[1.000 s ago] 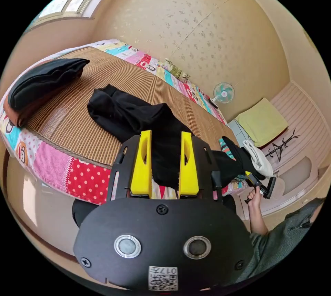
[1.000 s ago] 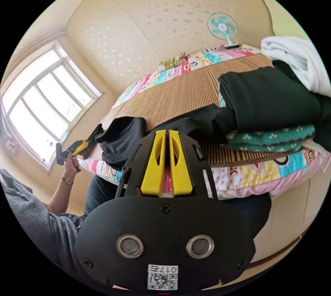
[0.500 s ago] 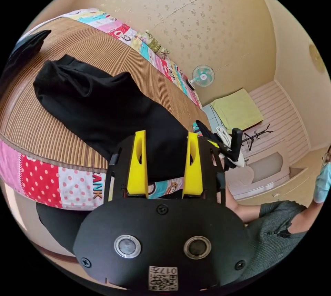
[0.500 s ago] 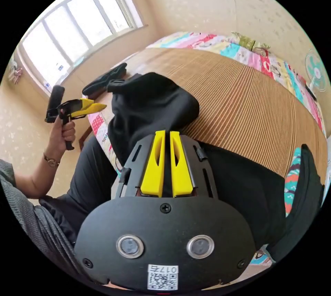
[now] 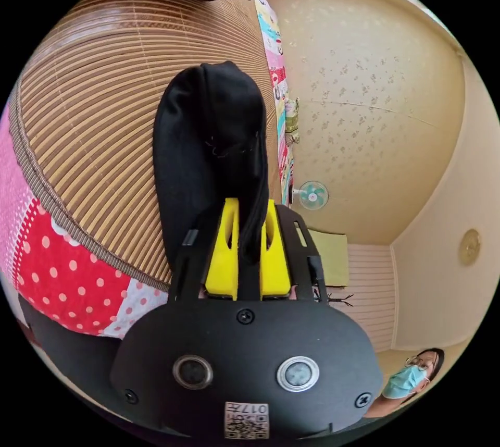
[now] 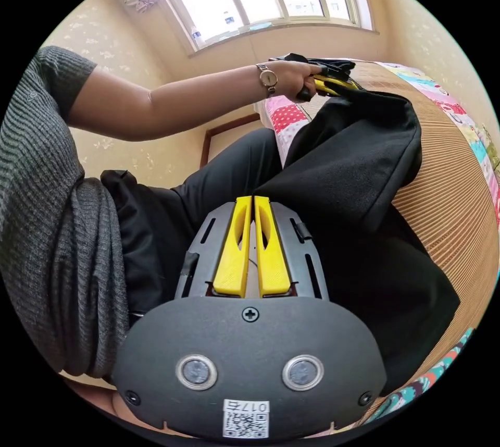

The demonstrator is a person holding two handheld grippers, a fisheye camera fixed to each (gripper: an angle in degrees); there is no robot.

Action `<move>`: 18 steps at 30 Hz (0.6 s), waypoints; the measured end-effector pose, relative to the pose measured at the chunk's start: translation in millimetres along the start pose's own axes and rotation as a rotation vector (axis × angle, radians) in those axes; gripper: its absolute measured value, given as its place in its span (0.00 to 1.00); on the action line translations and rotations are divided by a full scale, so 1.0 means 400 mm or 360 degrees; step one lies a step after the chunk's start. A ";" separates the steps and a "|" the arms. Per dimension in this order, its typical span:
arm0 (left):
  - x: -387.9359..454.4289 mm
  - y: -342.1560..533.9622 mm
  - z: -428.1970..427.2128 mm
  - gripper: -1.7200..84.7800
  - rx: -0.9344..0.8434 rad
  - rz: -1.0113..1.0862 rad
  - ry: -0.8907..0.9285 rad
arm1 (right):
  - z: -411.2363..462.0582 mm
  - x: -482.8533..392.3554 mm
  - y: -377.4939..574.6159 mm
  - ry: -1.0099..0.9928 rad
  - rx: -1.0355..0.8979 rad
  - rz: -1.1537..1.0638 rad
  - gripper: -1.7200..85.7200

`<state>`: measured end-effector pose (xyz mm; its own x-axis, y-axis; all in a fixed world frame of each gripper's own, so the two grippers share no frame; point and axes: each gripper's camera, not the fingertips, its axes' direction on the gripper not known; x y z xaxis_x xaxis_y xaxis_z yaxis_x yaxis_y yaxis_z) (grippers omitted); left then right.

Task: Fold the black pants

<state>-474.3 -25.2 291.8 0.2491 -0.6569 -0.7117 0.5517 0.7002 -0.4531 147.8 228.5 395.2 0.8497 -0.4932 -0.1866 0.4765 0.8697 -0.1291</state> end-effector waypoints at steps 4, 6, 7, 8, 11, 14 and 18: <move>0.264 -0.030 -0.042 0.07 -0.0291 0.0670 -0.0058 | -0.109 0.027 0.029 0.0018 0.0186 0.0053 0.03; 0.373 -0.009 -0.175 0.07 -0.0337 0.1016 -0.0046 | -0.170 0.053 0.059 0.0064 0.0304 0.0127 0.03; 0.387 -0.001 -0.218 0.07 -0.0324 0.1097 -0.0063 | -0.210 0.081 0.084 0.0122 0.0390 0.0220 0.03; 0.393 0.010 -0.307 0.07 -0.0295 0.1194 -0.0119 | -0.226 0.096 0.098 0.0163 0.0426 0.0276 0.04; 0.278 -0.001 -0.504 0.07 -0.0071 0.0899 -0.0375 | -0.261 0.192 0.149 0.0440 0.0444 0.0666 0.06; 0.078 0.014 -0.598 0.08 0.0092 0.0359 -0.0739 | -0.220 0.302 0.151 0.0678 0.0219 0.1011 0.15; -0.031 0.205 -0.645 0.17 0.0710 0.0050 -0.0919 | -0.109 0.418 0.112 0.0777 -0.0133 0.1237 0.23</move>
<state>-637.5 112.6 125.1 0.5822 -0.7674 -0.2686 0.7786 0.6214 -0.0877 301.4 183.9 315.7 0.7253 0.2582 -0.6382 -0.2222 0.9652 0.1379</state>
